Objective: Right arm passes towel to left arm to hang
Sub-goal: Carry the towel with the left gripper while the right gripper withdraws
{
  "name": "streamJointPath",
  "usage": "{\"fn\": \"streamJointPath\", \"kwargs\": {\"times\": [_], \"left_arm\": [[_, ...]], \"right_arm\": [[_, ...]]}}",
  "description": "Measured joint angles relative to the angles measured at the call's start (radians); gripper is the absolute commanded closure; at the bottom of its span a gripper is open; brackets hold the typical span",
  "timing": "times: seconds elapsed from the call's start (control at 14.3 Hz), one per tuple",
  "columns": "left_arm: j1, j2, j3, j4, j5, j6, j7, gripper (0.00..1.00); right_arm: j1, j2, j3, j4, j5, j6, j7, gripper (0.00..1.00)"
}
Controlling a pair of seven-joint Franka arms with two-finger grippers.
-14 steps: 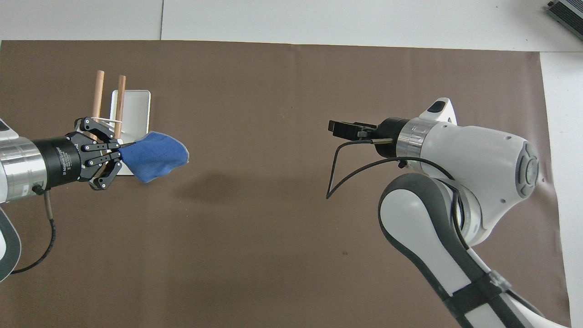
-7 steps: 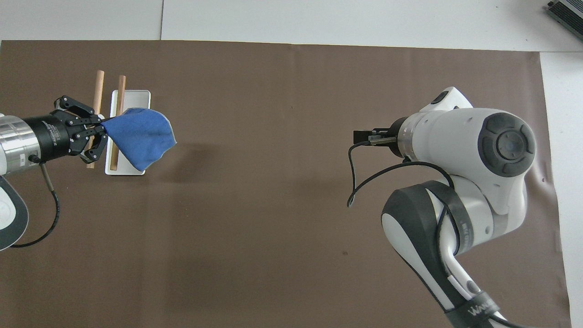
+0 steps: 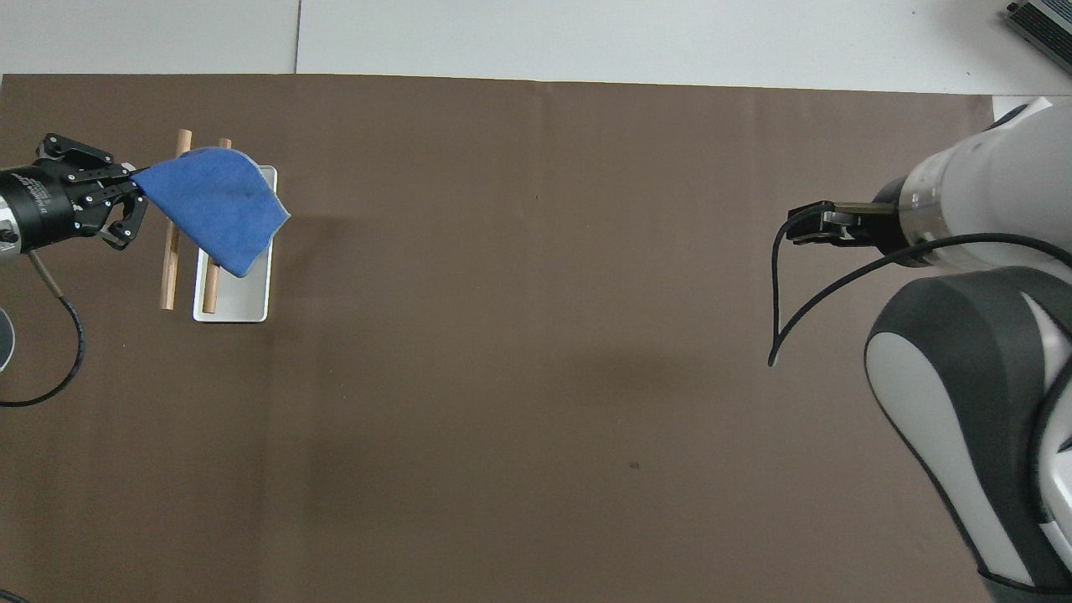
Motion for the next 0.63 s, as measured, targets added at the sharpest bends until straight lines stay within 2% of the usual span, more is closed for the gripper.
{"fn": "streamJointPath", "kwargs": {"times": [0.35,0.63], "left_arm": [[0.052,0.015,0.0,0.006,-0.054,0.015,-0.002,1.0],[0.098,0.021,0.001,0.006,-0.076,0.015,-0.003,1.0]], "right_arm": [[-0.005,-0.064,-0.114,0.044,0.016,-0.188,-0.081,0.0],[-0.005,-0.089,-0.137,0.048,0.048,-0.284,-0.124,0.0]]}}
